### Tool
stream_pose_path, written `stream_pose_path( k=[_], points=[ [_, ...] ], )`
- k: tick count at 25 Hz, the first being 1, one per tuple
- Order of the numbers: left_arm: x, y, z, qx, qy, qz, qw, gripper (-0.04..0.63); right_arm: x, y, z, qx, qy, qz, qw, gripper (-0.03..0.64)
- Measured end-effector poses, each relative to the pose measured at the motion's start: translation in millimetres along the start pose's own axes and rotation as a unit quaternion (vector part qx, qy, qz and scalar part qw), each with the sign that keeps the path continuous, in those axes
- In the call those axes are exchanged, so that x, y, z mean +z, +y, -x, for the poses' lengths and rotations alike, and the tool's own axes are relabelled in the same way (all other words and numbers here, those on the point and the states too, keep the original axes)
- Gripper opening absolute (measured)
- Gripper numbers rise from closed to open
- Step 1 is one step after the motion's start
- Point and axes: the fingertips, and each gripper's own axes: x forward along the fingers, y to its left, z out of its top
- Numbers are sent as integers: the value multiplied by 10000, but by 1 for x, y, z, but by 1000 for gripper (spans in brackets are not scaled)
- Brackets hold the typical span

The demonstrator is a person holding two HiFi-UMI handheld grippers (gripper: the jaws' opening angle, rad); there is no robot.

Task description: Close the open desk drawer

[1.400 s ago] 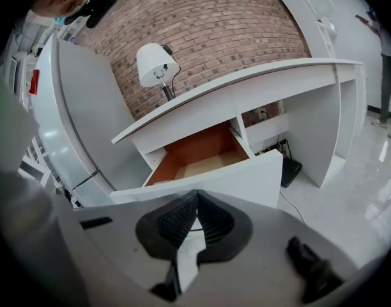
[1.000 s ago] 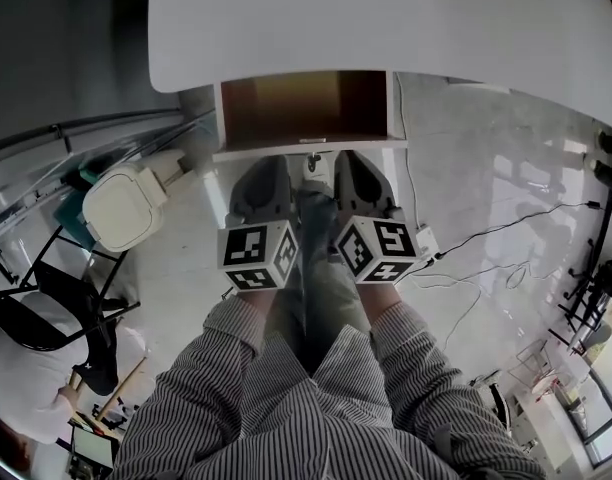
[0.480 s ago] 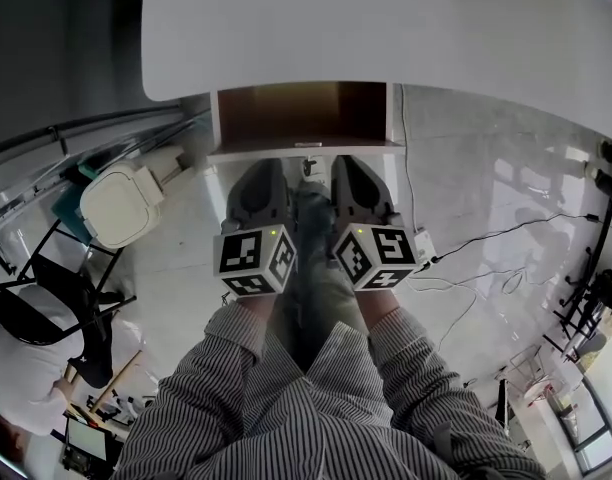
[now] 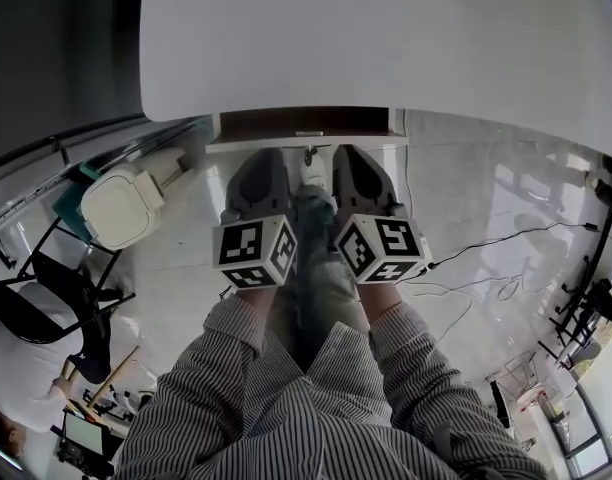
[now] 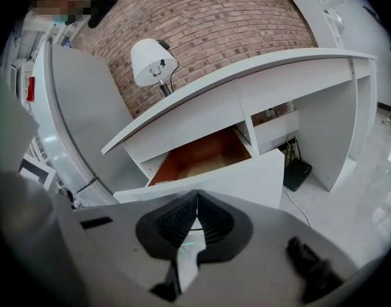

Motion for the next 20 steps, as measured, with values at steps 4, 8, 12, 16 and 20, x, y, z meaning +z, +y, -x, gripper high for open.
stream_pose_path(
  k=[4, 8, 12, 16, 20],
  points=[
    [8, 0, -12, 9, -21, -20, 10000, 11, 10, -4, -11, 21, 4, 46, 10000, 17],
    [16, 3, -21, 22, -15, -29, 10000, 12, 16, -5, -21, 73, 40, 84, 9999, 17],
    [23, 3, -30, -18, -11, -45, 10000, 12, 24, -7, -29, 81, 64, 97, 9999, 17],
    [33, 2, -40, -74, -2, -115, 9999, 12, 35, -10, -38, 30, 69, 230, 9997, 17],
    [40, 6, -47, -69, -4, -123, 9999, 12, 41, -9, -48, 7, 58, 271, 9996, 17]
  ],
)
